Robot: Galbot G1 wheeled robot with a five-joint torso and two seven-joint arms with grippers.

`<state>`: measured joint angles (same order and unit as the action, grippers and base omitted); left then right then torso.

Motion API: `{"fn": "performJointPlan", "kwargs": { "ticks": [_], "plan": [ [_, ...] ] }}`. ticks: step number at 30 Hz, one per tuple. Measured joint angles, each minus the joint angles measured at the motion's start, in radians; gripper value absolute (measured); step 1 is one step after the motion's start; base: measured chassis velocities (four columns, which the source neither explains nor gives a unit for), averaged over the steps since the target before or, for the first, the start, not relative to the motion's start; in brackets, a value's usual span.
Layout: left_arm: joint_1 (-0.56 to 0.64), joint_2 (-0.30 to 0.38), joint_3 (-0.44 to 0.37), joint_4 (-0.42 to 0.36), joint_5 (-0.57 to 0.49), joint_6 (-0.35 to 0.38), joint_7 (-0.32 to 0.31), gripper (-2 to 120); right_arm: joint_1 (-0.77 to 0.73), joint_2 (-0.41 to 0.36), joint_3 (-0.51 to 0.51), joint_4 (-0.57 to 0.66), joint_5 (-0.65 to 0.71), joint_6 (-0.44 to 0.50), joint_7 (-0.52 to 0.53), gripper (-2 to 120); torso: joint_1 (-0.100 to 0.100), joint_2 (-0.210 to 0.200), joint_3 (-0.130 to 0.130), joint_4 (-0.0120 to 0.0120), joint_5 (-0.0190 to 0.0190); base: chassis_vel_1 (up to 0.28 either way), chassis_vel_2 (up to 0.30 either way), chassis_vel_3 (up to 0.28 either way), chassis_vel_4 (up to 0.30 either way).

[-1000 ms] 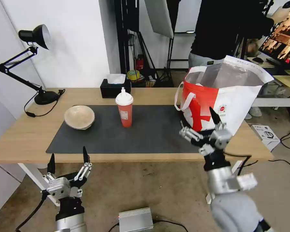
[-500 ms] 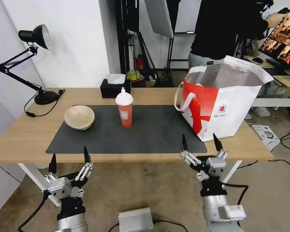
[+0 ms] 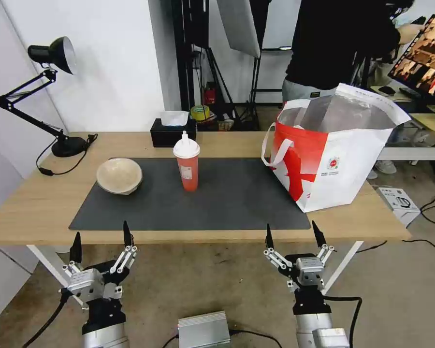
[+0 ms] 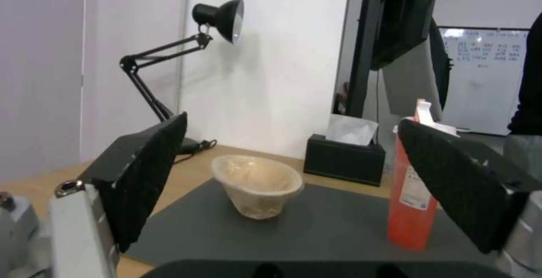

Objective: Pick up the trash from the table and place it into the takeout bag.

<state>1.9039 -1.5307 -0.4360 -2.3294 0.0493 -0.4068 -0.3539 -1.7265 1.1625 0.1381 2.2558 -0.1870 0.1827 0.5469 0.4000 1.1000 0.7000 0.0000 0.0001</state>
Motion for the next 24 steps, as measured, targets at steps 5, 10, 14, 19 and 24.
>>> {"fn": "performJointPlan", "kwargs": {
  "ticks": [5,10,14,19,24],
  "plan": [
    [0.002,-0.001,-0.001,-0.003,0.000,-0.001,0.000,100,-0.021,-0.012,-0.018,0.023,0.000,-0.027,0.013,100,0.000,0.000,0.000,0.0000,-0.0001,0.000,0.000,0.000,0.000],
    [0.002,-0.001,-0.003,-0.003,-0.001,-0.001,-0.001,100,-0.031,-0.011,-0.039,0.039,0.023,-0.055,0.026,100,0.000,0.000,0.000,0.0000,-0.0001,0.000,0.000,0.000,0.000],
    [0.003,-0.001,-0.004,-0.005,0.000,-0.001,-0.001,100,-0.034,-0.006,-0.041,0.036,0.016,-0.061,0.038,100,0.000,0.000,0.000,0.0000,-0.0001,0.000,0.000,0.000,0.000],
    [0.007,-0.002,-0.006,-0.011,-0.003,0.000,-0.001,100,-0.045,-0.005,-0.047,0.039,0.012,-0.068,0.060,100,0.000,0.000,0.000,0.0000,-0.0001,0.000,0.000,0.000,0.000],
    [0.008,-0.002,-0.013,-0.012,-0.001,0.000,-0.001,100,-0.050,0.000,-0.059,0.042,0.008,-0.085,0.080,100,0.000,0.000,0.000,0.0000,-0.0001,0.000,0.000,0.000,0.000]
  ]
}}
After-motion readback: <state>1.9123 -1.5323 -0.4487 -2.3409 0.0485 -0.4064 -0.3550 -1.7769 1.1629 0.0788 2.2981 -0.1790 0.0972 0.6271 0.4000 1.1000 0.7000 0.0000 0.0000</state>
